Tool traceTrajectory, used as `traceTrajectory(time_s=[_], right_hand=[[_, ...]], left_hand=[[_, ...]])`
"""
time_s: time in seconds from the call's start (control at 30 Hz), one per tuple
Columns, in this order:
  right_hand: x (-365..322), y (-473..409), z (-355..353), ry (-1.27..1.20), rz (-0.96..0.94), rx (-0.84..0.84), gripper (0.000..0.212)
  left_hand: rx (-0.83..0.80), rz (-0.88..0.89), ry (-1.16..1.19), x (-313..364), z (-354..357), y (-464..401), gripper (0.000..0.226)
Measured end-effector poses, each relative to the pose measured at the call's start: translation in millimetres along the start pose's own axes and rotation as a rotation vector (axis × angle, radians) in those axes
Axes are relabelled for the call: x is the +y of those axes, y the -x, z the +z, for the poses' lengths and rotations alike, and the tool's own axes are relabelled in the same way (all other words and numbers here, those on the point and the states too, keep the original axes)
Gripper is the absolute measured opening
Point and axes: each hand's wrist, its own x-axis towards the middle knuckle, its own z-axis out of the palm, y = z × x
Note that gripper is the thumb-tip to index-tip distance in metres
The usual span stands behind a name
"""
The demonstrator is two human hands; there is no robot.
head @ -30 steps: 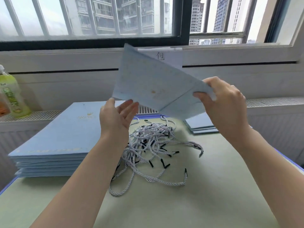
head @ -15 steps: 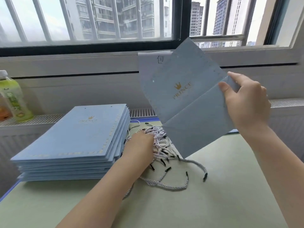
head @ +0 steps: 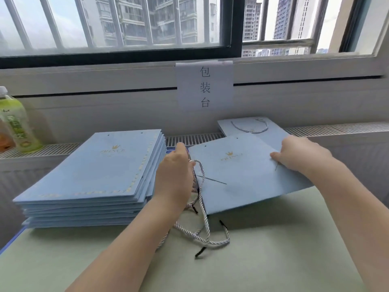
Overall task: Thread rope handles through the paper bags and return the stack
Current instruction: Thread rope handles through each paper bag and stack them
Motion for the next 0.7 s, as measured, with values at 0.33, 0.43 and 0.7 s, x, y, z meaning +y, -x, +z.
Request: traceTrajectory(time_s=[0.33, 0.43, 0.7], right_hand=[[-45.4, 21.6, 18.1, -0.290, -0.396, 0.161, 0.024], [-65.4, 33.8, 32.9, -0.565, -0.774, 0.016, 0.032], [-77.8, 43.6, 31.7, -1.168, -0.765, -0.091, 0.019]], left_hand=[[0.093, -0.016, 0.534, 3.0, -1.4, -6.5, 0.008], [0.067, 0.043, 0.686, 8.6, -3.6, -6.7, 0.018], [-0.030, 0.220, 0.907, 19.7, -11.8, -4.2, 0.026]])
